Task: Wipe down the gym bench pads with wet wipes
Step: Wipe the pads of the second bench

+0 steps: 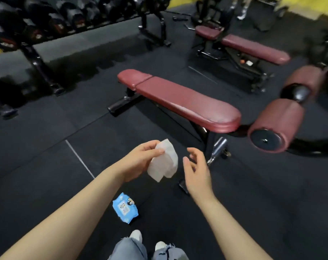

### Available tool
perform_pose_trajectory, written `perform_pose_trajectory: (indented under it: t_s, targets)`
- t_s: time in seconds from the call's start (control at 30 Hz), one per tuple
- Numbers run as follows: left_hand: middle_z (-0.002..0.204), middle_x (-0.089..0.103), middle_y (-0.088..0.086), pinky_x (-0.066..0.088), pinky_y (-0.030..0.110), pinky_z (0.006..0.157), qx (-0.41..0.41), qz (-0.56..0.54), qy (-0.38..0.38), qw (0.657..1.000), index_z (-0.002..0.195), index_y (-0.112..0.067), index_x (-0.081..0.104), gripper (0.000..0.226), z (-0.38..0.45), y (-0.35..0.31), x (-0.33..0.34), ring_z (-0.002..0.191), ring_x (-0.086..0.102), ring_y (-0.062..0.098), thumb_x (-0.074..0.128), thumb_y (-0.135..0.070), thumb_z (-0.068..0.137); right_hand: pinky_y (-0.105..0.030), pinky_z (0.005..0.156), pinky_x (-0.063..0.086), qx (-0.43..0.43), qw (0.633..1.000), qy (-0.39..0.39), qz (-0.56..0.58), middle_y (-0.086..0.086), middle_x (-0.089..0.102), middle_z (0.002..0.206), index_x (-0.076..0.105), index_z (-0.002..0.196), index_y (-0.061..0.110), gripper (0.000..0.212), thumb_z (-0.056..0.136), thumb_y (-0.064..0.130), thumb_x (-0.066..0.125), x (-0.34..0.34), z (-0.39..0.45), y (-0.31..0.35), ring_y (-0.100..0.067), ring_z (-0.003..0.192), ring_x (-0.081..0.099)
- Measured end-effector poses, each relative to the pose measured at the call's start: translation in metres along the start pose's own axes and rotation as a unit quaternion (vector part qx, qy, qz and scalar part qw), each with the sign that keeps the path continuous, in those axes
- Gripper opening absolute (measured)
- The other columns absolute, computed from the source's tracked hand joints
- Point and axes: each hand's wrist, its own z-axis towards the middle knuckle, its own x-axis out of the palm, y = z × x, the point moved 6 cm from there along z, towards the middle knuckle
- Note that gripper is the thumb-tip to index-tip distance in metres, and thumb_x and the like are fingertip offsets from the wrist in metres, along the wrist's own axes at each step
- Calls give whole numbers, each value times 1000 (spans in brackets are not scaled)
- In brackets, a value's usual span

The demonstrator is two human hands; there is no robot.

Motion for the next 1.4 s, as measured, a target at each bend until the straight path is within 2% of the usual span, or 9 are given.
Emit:
perform_pose_trajectory:
  t_s: [0.17,0.5,0.7,0.83,0.93,1.07,1.2,1.3,1.4]
  targets:
    - [103,67,13,52,32,76,-7,36,88,995,102,-12,64,14,18,-6,28,92,65,25,59,-23,97,-31,100,47,4,1000,17,-6,21,57,125,55,124,40,46,82,57,60,-9,-32,0,0,118,53]
    - [100,71,5,52,24,74,2,185,257,949,102,-13,69,18,31,-3,95,89,66,16,57,-27,99,-29,95,50,66,991,-116,11,19,63,117,72,101,31,16,93,21,62,-56,-77,-23,-1,109,58]
    - [78,63,-9,46,25,67,99,350,226,904,84,-21,68,12,41,-3,133,70,56,3,61,-25,93,-10,86,40,67,970,-227,-59,25,61,101,68,95,32,24,97,15,52,-96,-118,-33,4,103,56]
    - [126,57,-26,37,5,83,173,395,277,859,81,-36,63,16,35,-3,170,101,54,-11,66,-25,91,-4,70,40,109,972,-203,-37,24,63,89,60,90,42,30,101,20,43,-120,-141,-42,7,87,57]
    - [130,58,-27,42,11,76,161,368,345,848,84,-38,63,17,31,0,198,89,59,-4,61,-25,95,-11,75,43,130,975,-182,0,23,64,98,63,99,43,30,100,20,43,-136,-154,-47,4,93,58]
    - [92,66,-13,48,28,74,174,376,348,841,89,-34,64,11,32,1,236,82,59,5,54,-32,93,-34,83,52,127,977,-161,58,9,68,103,65,106,38,20,91,38,51,-153,-171,-44,-14,97,63]
    - [103,63,-23,48,26,87,183,414,310,836,103,-41,60,14,44,14,266,97,58,-4,56,-32,93,-44,76,53,103,969,-214,62,-4,70,90,65,96,32,9,91,36,60,-179,-185,-40,-30,89,64]
    - [126,53,-26,41,28,107,226,457,264,819,128,-31,53,38,48,24,282,119,48,-6,64,-21,93,-30,65,47,115,957,-262,44,-2,68,82,63,88,35,6,92,31,61,-204,-194,-46,-13,71,59]
    - [124,60,-24,42,28,106,268,402,315,817,117,-35,59,26,36,27,307,124,52,1,60,-22,94,-14,61,45,143,938,-315,22,16,68,81,67,81,37,14,90,26,63,-232,-205,-51,3,72,61]
